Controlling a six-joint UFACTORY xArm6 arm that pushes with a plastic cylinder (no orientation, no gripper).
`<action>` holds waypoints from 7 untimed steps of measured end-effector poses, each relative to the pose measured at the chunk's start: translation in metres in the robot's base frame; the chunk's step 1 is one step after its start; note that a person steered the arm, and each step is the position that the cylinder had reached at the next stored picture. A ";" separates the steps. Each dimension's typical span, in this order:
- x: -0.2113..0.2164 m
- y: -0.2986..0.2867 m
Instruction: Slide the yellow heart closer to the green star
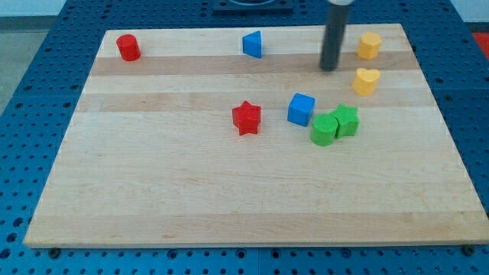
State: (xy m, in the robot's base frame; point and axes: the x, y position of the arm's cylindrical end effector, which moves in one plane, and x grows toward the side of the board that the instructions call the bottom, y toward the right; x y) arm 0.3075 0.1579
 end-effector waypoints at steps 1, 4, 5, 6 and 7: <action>0.000 0.020; 0.043 0.046; 0.057 0.046; 0.075 0.046; 0.062 0.045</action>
State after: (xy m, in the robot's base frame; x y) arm 0.3697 0.2027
